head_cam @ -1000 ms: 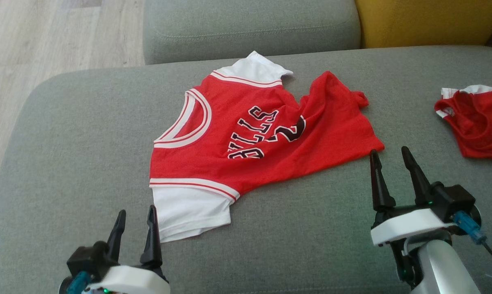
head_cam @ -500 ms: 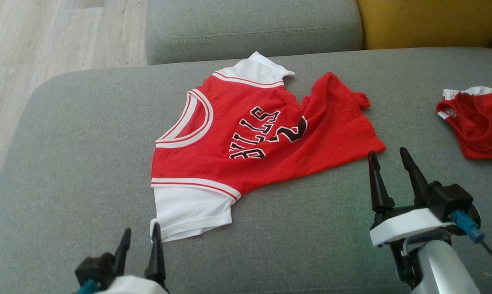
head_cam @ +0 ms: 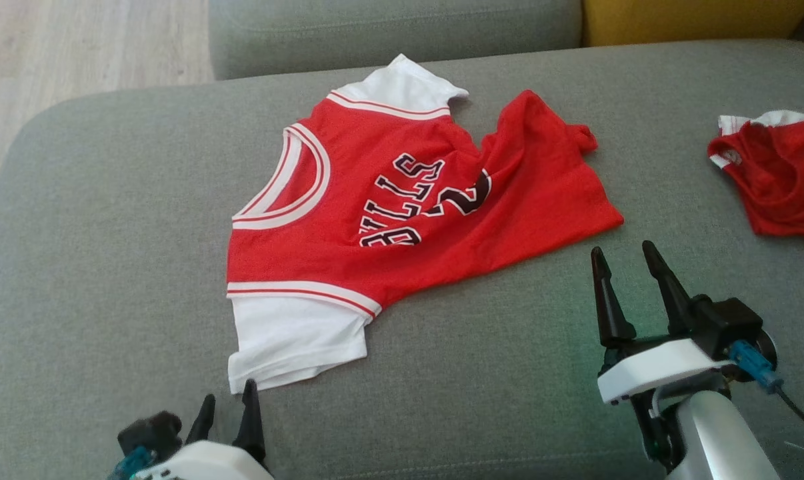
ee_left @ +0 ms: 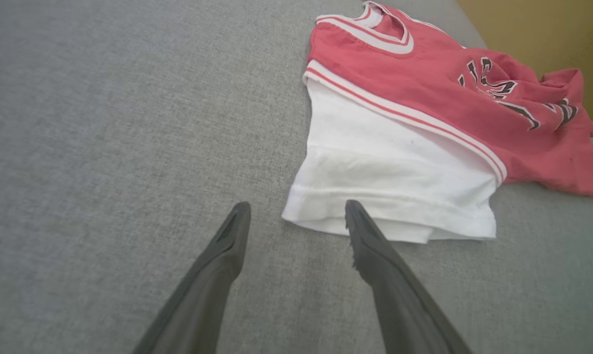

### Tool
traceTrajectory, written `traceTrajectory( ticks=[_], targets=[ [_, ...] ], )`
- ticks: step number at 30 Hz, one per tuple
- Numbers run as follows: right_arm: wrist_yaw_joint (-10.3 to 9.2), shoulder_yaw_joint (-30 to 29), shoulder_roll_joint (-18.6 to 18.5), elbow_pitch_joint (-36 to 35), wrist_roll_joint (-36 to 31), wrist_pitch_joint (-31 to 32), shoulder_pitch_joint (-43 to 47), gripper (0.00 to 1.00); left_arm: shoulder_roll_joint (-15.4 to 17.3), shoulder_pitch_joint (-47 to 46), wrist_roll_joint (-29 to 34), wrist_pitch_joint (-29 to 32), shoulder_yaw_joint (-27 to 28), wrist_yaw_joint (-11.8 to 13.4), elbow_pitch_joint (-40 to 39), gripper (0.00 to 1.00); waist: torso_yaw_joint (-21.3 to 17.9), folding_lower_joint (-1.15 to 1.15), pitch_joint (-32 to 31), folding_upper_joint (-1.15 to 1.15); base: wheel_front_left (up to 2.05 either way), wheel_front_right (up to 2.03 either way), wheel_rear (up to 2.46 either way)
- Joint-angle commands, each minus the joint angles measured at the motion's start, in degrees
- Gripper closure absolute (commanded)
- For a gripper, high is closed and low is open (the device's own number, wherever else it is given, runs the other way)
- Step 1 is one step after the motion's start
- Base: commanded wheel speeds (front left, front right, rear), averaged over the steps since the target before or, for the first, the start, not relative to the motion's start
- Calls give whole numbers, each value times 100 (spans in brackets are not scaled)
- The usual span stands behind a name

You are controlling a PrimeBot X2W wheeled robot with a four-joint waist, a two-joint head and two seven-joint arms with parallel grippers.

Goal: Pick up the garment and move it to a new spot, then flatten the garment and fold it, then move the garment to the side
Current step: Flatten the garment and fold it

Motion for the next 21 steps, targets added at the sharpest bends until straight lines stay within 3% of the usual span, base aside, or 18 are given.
traceTrajectory(
  ticks=[1,15,16,17,18,20,21],
  targets=[
    [37,111,0,-215,-52,-22,-162,0,-17,-268,-39,-77,208,-21,-102,0,-29,0,45,0,0,0,0],
    [37,38,0,-153,-58,-75,-265,0,-17,-725,-343,-128,149,-240,463,0,-100,0,237,0,0,0,0],
    [37,36,0,-147,-61,-77,-271,0,-17,-760,-351,-128,138,-255,512,12,-105,0,244,0,0,0,0],
    [37,32,0,-140,-66,-78,-276,0,-17,-790,-366,-110,114,-277,566,38,-108,0,251,0,0,0,0],
    [37,32,0,-140,-66,-78,-276,0,-17,-790,-366,-110,114,-277,566,38,-108,0,251,0,0,0,0],
    [37,12,1,-126,-82,-79,-282,0,-17,-837,-405,-101,72,-313,650,68,-109,0,263,0,0,0,0],
    [37,-3,1,-119,-92,-80,-286,0,-17,-852,-423,-88,42,-331,689,98,-108,0,267,0,0,0,0]
  ],
)
